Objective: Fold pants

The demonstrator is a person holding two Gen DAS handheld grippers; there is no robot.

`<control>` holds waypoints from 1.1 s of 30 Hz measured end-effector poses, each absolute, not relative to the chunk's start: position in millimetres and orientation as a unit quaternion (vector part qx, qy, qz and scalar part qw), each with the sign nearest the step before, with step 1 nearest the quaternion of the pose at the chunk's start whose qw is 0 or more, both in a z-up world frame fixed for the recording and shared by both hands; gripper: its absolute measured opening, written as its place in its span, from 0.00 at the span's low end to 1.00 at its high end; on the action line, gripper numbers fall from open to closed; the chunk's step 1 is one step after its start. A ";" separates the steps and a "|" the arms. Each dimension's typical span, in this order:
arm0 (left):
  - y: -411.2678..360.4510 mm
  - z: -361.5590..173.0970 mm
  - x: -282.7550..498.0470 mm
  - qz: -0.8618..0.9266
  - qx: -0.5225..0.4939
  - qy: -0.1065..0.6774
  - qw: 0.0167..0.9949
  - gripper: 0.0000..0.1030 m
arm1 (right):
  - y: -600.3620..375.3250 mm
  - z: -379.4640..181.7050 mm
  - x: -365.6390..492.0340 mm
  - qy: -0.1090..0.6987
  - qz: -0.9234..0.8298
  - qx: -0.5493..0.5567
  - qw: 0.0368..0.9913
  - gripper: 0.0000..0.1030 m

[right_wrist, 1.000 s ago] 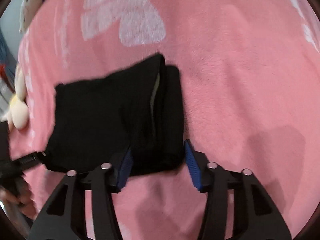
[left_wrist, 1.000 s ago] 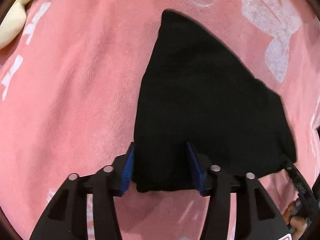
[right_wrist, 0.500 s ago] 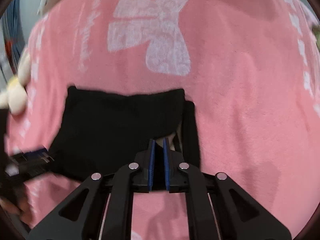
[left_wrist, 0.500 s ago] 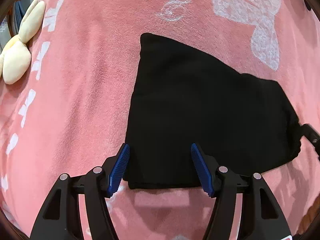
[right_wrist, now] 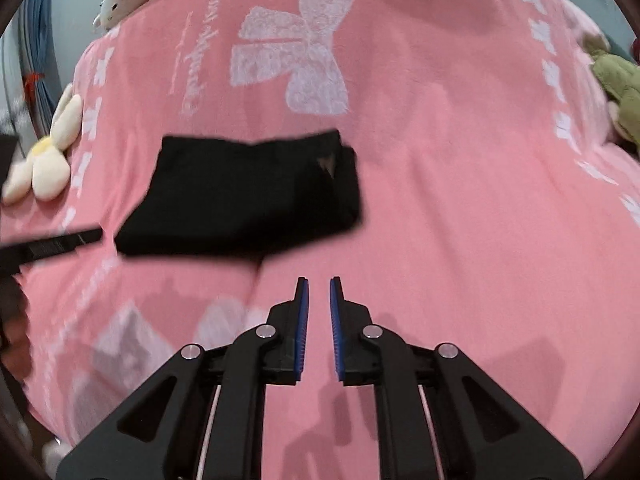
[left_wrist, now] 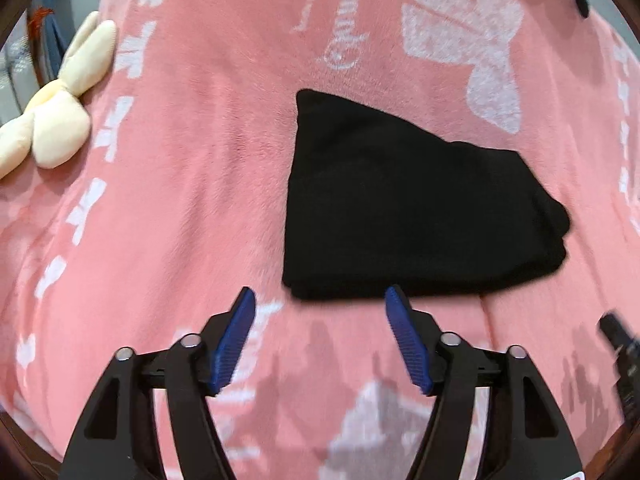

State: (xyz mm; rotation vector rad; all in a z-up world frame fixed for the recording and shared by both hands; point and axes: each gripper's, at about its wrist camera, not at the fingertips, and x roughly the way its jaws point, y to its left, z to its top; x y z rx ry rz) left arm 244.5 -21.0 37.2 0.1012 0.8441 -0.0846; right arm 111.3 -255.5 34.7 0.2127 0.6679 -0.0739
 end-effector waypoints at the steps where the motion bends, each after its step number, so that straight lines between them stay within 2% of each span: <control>1: -17.5 37.9 233.2 -0.044 0.046 0.403 0.913 0.68 | -252.4 33.9 97.8 0.329 -0.037 0.100 0.938 0.11; 8: 5.2 14.6 155.1 -0.056 0.033 0.392 0.918 0.84 | -236.3 26.4 32.5 0.351 -0.042 0.122 0.927 0.13; 9: 6.8 7.5 146.8 -0.051 0.035 0.395 0.917 0.84 | -232.7 26.5 25.6 0.350 -0.048 0.122 0.928 0.25; 10: 8.8 -1.7 137.5 -0.048 0.041 0.397 0.916 0.84 | -230.2 25.5 22.1 0.351 -0.056 0.121 0.927 0.44; 11: 10.1 -6.8 132.2 -0.041 0.042 0.394 0.917 0.84 | -228.0 24.3 19.1 0.353 -0.061 0.122 0.926 0.49; 14: 12.4 -12.4 118.8 -0.029 0.037 0.394 0.918 0.84 | -219.0 25.7 16.8 0.354 -0.068 0.104 0.927 0.48; 17: 10.4 -4.1 106.9 -0.026 0.036 0.355 0.934 0.84 | -209.5 25.5 17.1 0.360 -0.072 0.080 0.927 0.48; 28: -11.9 -5.7 90.7 -0.045 0.081 0.334 0.938 0.84 | -209.1 25.3 13.9 0.360 -0.085 0.080 0.926 0.48; 33: -6.6 -5.1 89.2 -0.049 0.062 0.335 0.939 0.84 | -202.0 26.2 13.4 0.360 -0.074 0.066 0.928 0.48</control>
